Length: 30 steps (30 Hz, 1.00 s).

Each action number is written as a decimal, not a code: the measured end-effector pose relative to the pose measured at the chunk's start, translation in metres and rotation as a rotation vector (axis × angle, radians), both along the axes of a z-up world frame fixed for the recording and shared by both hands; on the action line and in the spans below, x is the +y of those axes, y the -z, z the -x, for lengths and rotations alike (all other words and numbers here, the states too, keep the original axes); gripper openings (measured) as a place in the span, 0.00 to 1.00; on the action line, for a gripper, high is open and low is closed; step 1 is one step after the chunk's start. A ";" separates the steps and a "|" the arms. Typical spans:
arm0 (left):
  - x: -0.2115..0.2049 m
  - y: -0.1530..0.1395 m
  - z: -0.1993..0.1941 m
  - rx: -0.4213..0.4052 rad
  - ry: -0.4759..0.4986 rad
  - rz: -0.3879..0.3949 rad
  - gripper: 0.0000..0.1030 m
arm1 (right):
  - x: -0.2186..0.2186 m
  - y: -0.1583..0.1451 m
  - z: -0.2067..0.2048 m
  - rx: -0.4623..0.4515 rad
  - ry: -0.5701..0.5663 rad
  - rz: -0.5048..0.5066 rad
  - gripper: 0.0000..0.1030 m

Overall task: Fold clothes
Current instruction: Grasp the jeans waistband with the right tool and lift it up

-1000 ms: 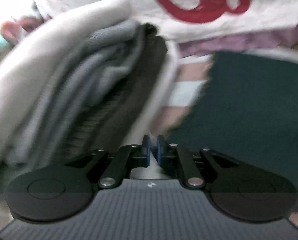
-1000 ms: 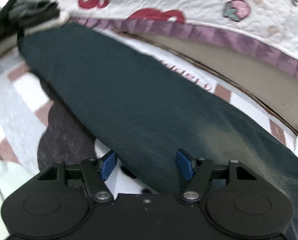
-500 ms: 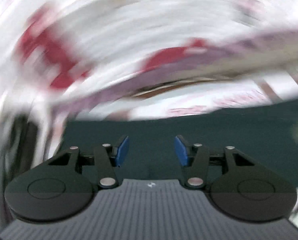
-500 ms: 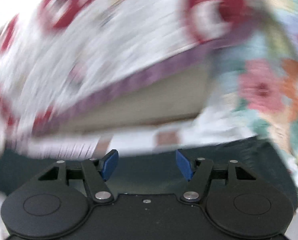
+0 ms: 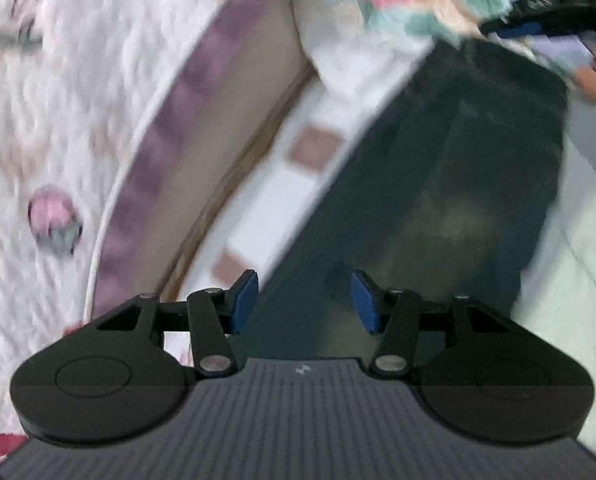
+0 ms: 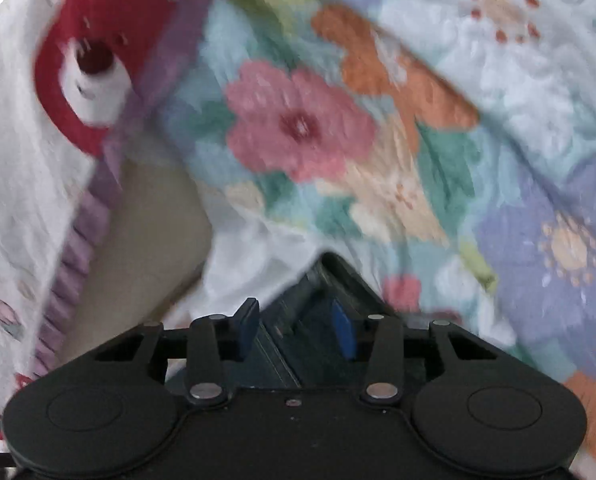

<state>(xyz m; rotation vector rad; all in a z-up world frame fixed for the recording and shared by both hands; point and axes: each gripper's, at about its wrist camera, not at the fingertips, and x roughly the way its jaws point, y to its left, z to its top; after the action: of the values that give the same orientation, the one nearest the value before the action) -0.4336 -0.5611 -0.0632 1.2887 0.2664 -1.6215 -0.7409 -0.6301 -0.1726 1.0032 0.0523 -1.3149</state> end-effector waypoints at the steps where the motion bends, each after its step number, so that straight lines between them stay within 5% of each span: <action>1: 0.000 0.008 0.011 0.016 -0.004 0.052 0.49 | -0.001 0.004 0.008 -0.038 0.012 -0.004 0.45; 3: -0.008 0.031 0.019 0.125 -0.049 0.042 0.49 | -0.011 0.005 0.004 0.042 0.029 -0.031 0.40; 8: -0.043 0.085 0.025 0.278 -0.234 -0.172 0.49 | -0.041 0.004 -0.043 0.373 -0.108 -0.070 0.42; 10: -0.055 0.086 0.022 0.338 -0.256 -0.139 0.49 | -0.052 0.004 -0.061 0.490 -0.174 -0.083 0.47; 13: -0.073 0.086 0.018 0.434 -0.246 -0.083 0.50 | -0.052 0.009 -0.046 0.448 -0.170 -0.115 0.59; 17: -0.098 0.104 0.019 0.436 -0.246 -0.038 0.51 | -0.048 0.028 -0.024 0.268 -0.202 -0.130 0.61; 19: -0.111 0.113 0.020 0.439 -0.244 -0.018 0.51 | -0.049 0.036 -0.028 0.260 -0.243 -0.138 0.62; 20: -0.115 0.117 0.022 0.463 -0.218 -0.024 0.51 | -0.050 0.039 -0.031 0.261 -0.263 -0.138 0.59; 23: -0.112 0.124 0.031 0.502 -0.095 -0.020 0.51 | -0.042 0.028 -0.046 0.293 -0.335 -0.061 0.14; 26: -0.106 0.129 0.025 0.592 -0.044 -0.041 0.50 | -0.033 0.018 -0.057 0.318 -0.409 0.008 0.15; 30: -0.103 0.143 0.007 0.707 -0.101 -0.099 0.51 | -0.036 0.023 -0.056 0.280 -0.405 0.000 0.18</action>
<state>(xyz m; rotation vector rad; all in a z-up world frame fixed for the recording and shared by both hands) -0.4410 -0.6641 -0.2066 0.7104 0.8342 -1.9433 -0.6852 -0.6662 -0.1953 0.7527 0.4458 -1.0701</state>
